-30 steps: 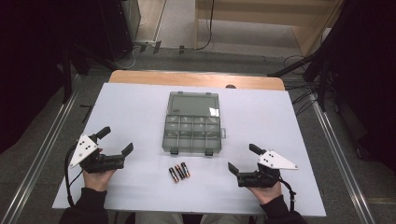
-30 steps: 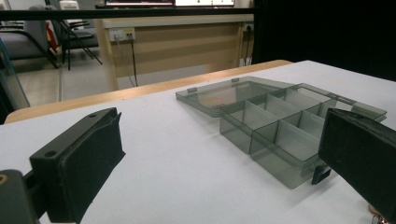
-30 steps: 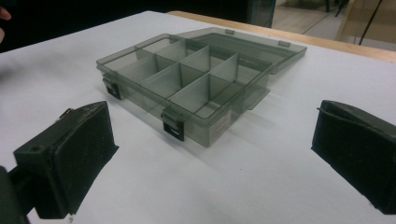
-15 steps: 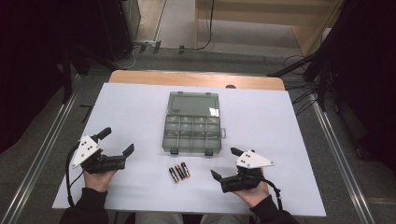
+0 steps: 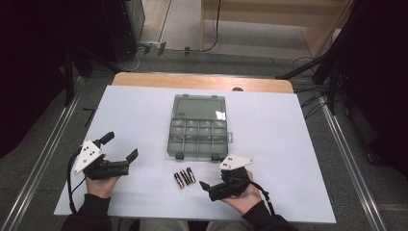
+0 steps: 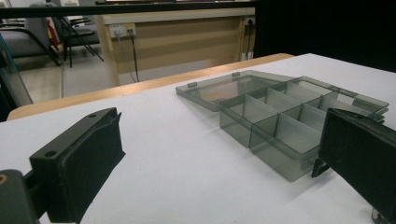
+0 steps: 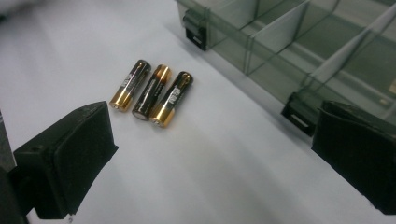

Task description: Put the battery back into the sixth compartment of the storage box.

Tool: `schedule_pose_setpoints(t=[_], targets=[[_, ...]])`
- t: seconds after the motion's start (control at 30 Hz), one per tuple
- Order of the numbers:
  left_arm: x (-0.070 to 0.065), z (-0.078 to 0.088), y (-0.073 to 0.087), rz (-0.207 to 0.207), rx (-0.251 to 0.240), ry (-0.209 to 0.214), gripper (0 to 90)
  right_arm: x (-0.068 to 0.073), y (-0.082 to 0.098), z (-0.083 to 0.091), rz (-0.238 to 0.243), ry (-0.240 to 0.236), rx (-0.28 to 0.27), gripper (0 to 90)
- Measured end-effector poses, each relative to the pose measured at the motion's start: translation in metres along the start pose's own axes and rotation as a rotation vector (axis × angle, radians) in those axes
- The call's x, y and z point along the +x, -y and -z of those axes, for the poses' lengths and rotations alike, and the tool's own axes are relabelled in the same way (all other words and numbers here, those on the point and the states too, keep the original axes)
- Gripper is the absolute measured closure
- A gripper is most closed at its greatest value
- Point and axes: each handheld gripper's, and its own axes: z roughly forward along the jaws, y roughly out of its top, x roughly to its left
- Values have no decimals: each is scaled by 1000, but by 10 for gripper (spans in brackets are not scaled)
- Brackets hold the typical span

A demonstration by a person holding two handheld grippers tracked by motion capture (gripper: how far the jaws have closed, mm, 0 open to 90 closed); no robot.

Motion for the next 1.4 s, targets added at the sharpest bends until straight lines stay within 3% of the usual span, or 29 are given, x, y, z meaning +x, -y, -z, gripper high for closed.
schedule_pose_setpoints(t=[0.17, 0.33, 0.6, 0.9, 1.03, 1.27, 1.4], targets=[[0, 0, 0, 2, -1, 0, 0, 8, -8, -16, 11, 1, 86, 0], [0, 1, 1, 5, -6, -2, 0, 9, -15, -25, 13, 0, 139, 4], [2, 1, 1, 20, -9, -4, 0, 12, -28, -39, -7, -26, 256, 68], [2, 1, 2, 11, -4, -8, 0, 15, -48, -53, -67, -15, 374, 147], [2, 1, 2, 8, -3, -7, 0, 15, -58, -60, -87, 2, 449, 228], [2, 1, 2, 9, -3, -7, 0, 20, -67, -69, -71, 0, 485, 341], [2, 1, 2, 7, -3, -4, 0, 21, -69, -70, -93, 15, 492, 421]])
